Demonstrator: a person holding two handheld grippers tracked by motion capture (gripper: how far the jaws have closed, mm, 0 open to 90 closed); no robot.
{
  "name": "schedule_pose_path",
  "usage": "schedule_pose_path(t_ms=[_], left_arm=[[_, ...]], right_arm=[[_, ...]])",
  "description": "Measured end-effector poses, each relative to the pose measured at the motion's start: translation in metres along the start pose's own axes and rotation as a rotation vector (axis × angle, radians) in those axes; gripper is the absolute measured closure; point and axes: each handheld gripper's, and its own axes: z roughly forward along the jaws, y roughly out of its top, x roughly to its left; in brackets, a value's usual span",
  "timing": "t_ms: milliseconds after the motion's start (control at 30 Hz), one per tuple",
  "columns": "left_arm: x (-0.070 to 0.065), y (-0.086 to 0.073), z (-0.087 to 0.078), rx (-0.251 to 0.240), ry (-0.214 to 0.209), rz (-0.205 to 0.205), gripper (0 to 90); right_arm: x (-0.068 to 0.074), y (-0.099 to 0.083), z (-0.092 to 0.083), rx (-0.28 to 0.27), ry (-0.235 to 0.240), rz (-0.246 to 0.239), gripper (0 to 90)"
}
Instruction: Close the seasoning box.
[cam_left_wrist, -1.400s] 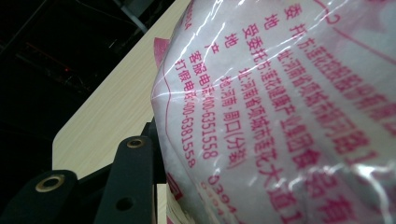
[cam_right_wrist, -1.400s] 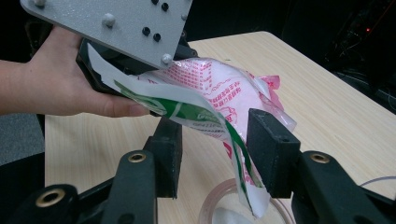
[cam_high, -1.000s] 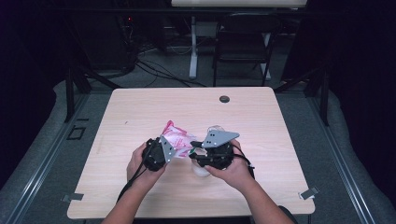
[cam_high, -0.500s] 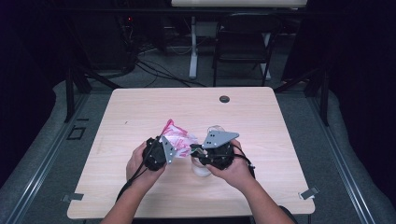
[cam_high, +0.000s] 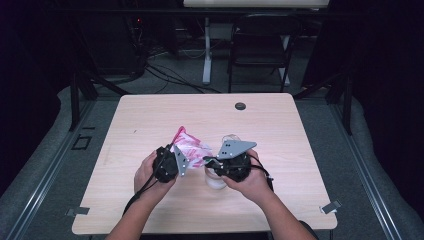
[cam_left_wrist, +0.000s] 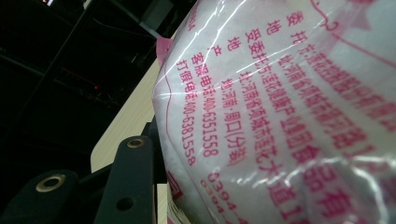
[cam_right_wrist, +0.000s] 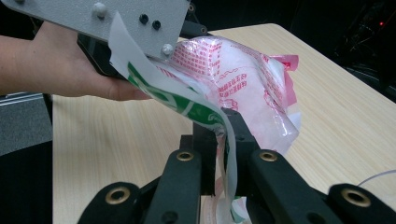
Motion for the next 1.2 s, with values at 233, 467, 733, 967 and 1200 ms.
schedule_pose_path(t_ms=[233, 467, 733, 967, 1200], left_arm=[[-0.0002, 0.0012, -0.001, 0.002, 0.014, 0.027, 59.9], [-0.001, 0.0035, -0.0011, -0.015, 0.035, 0.041, 60.0], [0.0023, 0.0063, -0.0045, 0.017, 0.055, 0.114, 60.1], [0.0021, 0.0078, -0.0051, 0.004, 0.068, 0.125, 60.4], [0.0024, 0.0095, -0.0064, 0.018, 0.08, 0.164, 60.5]], right_arm=[[-0.0008, -0.0009, -0.0005, 0.003, -0.001, 0.005, 86.2], [-0.0008, -0.0023, -0.0019, -0.002, -0.004, 0.012, 86.2], [-0.0002, -0.004, -0.0026, 0.002, -0.015, 0.016, 86.4], [0.0004, -0.0051, -0.0036, 0.006, -0.018, 0.014, 86.5], [0.0004, -0.0063, -0.0045, 0.007, -0.023, 0.018, 86.7]])
